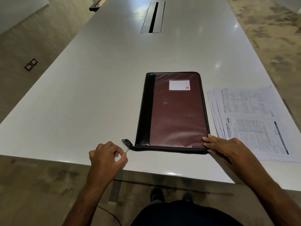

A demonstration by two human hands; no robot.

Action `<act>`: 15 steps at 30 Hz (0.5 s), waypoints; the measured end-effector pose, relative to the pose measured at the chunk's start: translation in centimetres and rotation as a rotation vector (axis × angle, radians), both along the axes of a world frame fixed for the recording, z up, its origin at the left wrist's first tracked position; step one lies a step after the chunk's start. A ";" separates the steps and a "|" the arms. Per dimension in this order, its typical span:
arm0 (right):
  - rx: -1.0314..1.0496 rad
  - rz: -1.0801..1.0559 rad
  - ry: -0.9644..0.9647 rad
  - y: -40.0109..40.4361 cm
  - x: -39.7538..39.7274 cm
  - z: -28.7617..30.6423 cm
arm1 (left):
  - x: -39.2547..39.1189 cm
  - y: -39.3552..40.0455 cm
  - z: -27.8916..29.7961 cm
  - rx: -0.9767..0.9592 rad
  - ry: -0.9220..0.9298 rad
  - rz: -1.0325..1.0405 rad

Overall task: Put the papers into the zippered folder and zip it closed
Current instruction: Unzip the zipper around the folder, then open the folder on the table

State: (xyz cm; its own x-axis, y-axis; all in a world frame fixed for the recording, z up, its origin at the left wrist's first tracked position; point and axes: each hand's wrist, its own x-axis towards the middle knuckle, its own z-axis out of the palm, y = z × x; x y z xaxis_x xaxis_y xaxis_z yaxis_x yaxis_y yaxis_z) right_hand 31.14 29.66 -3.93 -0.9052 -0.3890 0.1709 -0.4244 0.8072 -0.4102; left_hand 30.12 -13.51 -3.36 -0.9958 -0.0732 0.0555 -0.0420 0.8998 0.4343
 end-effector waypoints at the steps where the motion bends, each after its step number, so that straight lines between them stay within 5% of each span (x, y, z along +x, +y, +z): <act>1: 0.027 0.001 0.027 -0.1 0.1 0.4 | -0.1 -0.1 0.0 0.024 0.009 -0.015; 10: -0.236 -0.328 0.012 -1.5 -1.5 1.3 | -4.0 2.8 1.0 0.181 0.179 -0.030; 15: -0.147 -0.497 -0.034 -2.5 -5.1 1.4 | -9.0 6.9 1.7 0.213 0.188 -0.145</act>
State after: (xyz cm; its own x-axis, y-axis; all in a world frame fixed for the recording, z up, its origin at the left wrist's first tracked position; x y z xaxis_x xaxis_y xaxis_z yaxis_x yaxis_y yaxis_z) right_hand 25.99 27.21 -2.49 -0.9806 0.1153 0.1584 0.0113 0.8404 -0.5418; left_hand 21.16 -6.59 -1.65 -0.9704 0.0392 0.2381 0.1790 0.7787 0.6013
